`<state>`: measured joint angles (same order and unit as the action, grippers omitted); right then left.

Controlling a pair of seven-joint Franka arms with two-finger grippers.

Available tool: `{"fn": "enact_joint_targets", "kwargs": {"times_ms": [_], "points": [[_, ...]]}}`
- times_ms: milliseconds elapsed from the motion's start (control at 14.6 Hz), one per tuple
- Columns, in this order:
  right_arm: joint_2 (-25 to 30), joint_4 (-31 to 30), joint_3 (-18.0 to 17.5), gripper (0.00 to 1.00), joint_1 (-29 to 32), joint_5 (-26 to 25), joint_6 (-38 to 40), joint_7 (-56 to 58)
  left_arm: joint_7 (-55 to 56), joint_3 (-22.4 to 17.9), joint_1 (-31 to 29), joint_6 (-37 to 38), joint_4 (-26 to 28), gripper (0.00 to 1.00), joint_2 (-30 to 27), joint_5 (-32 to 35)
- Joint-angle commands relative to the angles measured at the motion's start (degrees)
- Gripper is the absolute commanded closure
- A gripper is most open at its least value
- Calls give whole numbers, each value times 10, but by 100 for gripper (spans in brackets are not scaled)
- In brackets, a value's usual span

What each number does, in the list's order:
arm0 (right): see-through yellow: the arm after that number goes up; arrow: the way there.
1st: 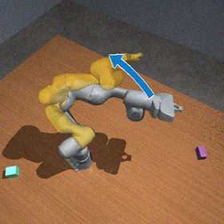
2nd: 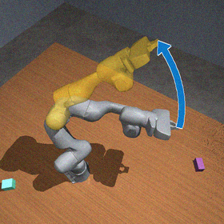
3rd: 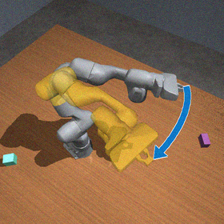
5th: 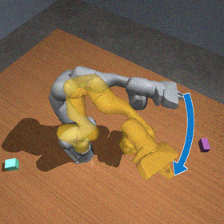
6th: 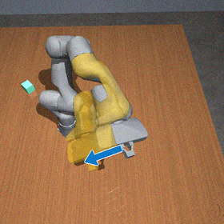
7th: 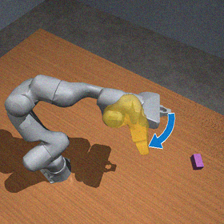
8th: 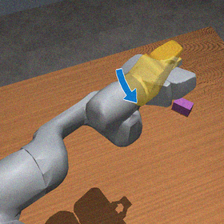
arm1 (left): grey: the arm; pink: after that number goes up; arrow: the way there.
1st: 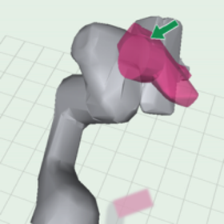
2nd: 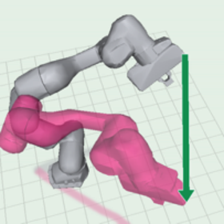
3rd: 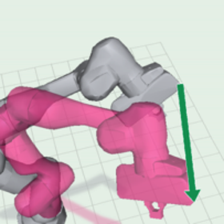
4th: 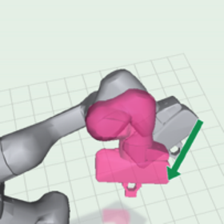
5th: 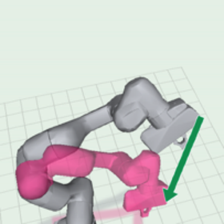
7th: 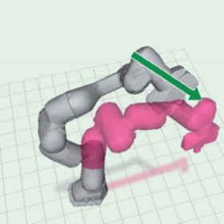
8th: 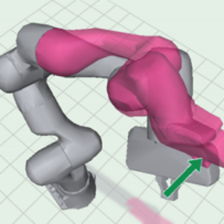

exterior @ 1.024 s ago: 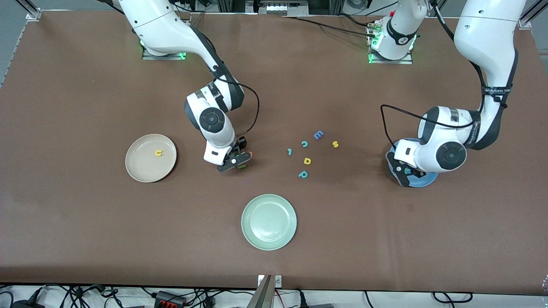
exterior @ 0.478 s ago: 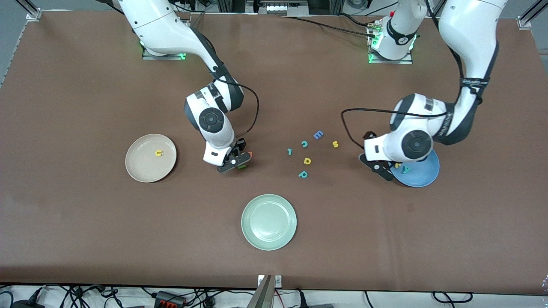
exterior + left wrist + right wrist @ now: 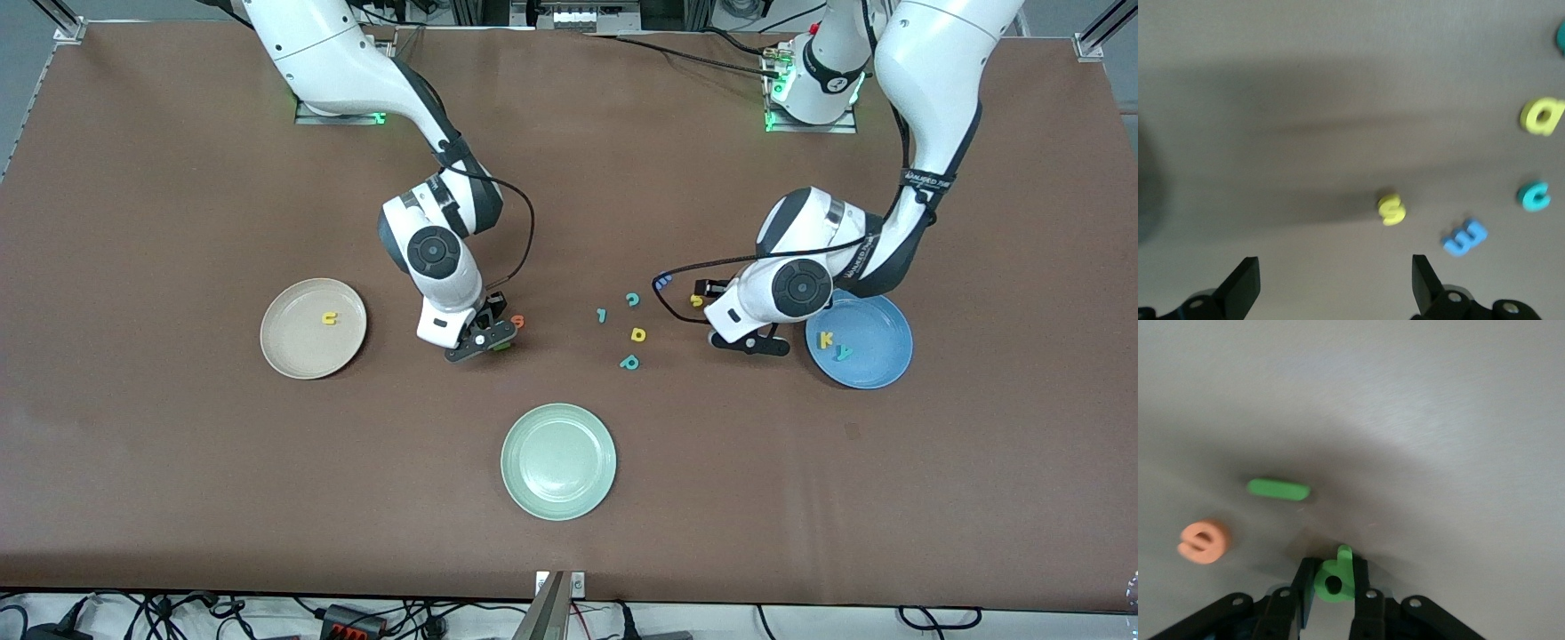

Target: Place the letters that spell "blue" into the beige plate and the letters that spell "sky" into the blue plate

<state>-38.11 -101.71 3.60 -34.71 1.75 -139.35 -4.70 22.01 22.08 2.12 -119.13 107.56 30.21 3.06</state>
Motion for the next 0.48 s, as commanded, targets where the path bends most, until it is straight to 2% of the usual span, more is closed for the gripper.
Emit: {"fn": "enact_joint_targets", "kwargs": {"times_ms": [0, 273, 410], "points": [[46, -5, -3, 80, 62, -4, 56, 7, 20, 12, -13, -39, 28, 0, -9, -11], [92, -11, -3, 80, 157, -6, 158, 22, 12, 9, -26, -25, 16, 0, -2, -10], [108, -42, -3, 80, 211, -7, 176, 64, 14, 9, -25, -15, 15, 0, 10, -9]]}}
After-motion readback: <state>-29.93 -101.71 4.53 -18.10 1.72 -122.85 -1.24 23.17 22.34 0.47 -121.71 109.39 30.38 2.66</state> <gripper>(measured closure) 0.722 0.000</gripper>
